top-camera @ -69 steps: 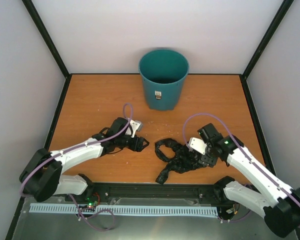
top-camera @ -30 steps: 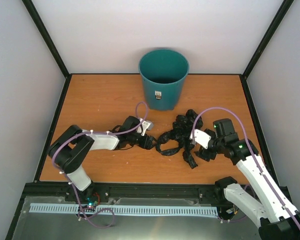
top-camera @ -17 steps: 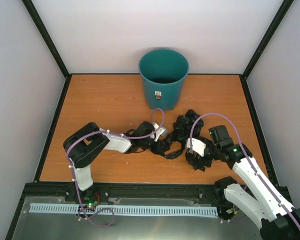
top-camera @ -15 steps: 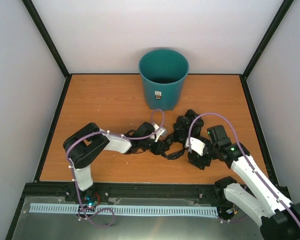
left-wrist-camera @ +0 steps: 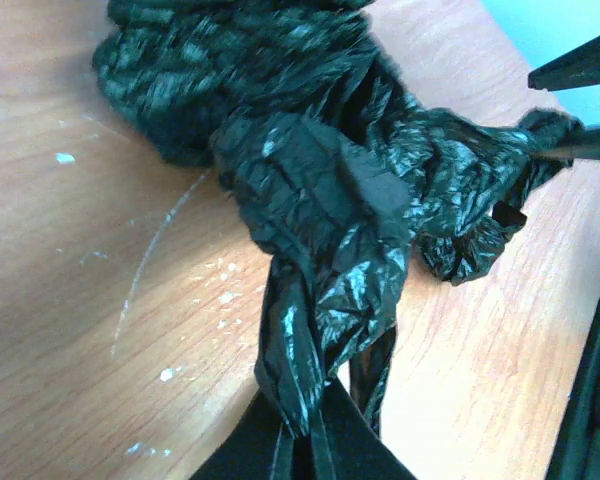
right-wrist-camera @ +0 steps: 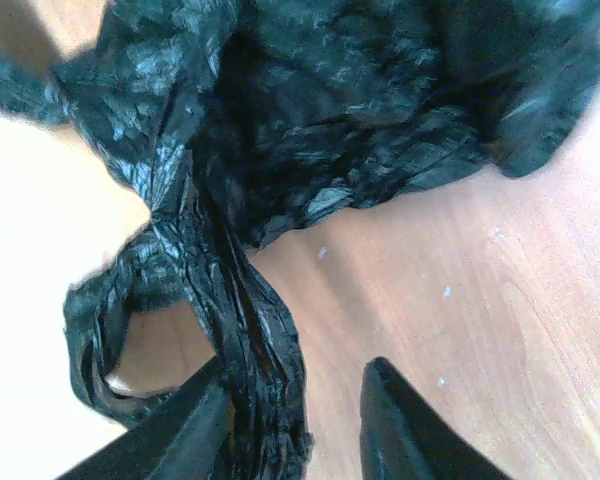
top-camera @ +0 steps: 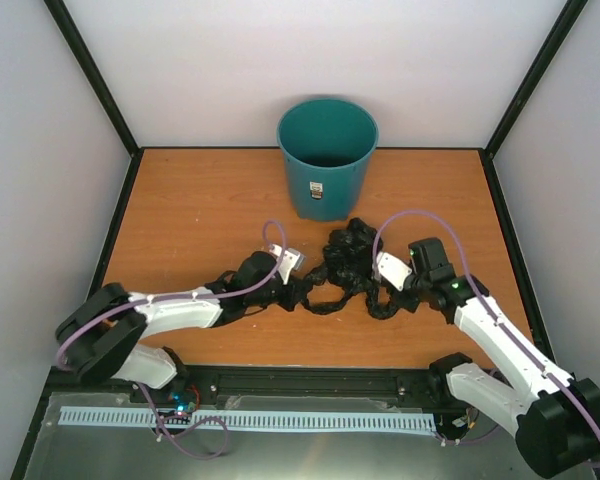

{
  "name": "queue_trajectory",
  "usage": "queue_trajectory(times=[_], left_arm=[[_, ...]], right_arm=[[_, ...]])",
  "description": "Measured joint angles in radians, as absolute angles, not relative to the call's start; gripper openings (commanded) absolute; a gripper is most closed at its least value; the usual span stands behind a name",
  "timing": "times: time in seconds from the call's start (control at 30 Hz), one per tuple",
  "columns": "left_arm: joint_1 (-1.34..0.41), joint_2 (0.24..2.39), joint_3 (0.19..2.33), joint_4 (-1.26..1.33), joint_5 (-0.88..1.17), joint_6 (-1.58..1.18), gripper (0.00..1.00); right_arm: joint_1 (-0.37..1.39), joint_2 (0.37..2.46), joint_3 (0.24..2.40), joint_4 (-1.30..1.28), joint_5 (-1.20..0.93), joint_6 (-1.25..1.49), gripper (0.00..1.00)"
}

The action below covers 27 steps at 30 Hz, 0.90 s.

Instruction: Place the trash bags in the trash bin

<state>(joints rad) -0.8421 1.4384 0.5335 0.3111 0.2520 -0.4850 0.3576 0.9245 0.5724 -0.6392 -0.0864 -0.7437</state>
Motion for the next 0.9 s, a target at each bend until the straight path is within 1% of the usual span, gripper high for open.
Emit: queue_trajectory(times=[0.03, 0.1, 0.13, 0.27, 0.37, 0.47, 0.57, 0.77, 0.8, 0.83, 0.9], left_arm=[[-0.843, 1.406, 0.532, 0.289, 0.244, -0.485, 0.02], [-0.844, 1.325, 0.532, 0.229, 0.22, -0.484, 0.02], [-0.844, 1.289, 0.532, 0.201, 0.208, -0.483, 0.01], [-0.844, 1.111, 0.564, 0.02, 0.145, -0.474, 0.01], [-0.844, 0.977, 0.61, -0.108, 0.095, -0.467, 0.01], [-0.844, 0.884, 0.624, -0.16, 0.07, -0.466, 0.01], [-0.844, 0.877, 0.599, -0.16, 0.075, -0.473, 0.01], [-0.845, 1.033, 0.467, -0.135, 0.109, -0.511, 0.01], [-0.845, 1.035, 0.445, -0.13, 0.111, -0.518, 0.03], [-0.845, 1.029, 0.423, -0.119, 0.115, -0.525, 0.08], [-0.845, 1.007, 0.389, -0.083, 0.125, -0.534, 0.23]], right_arm=[[0.358, 0.934, 0.601, -0.643, -0.097, -0.736, 0.18], [0.357, 0.946, 0.673, -0.657, -0.134, -0.707, 0.05], [0.357, 0.949, 0.714, -0.662, -0.159, -0.691, 0.03], [0.356, 0.936, 0.828, -0.643, -0.241, -0.614, 0.03], [0.356, 0.897, 0.831, -0.609, -0.286, -0.549, 0.03], [0.356, 0.878, 0.801, -0.552, -0.316, -0.491, 0.03], [0.357, 0.918, 0.772, -0.537, -0.336, -0.455, 0.03], [0.377, 1.016, 0.755, -0.532, -0.363, -0.419, 0.03], [0.381, 1.022, 0.754, -0.53, -0.362, -0.418, 0.03], [0.385, 1.031, 0.754, -0.527, -0.359, -0.417, 0.03], [0.392, 1.052, 0.754, -0.523, -0.355, -0.414, 0.03]])
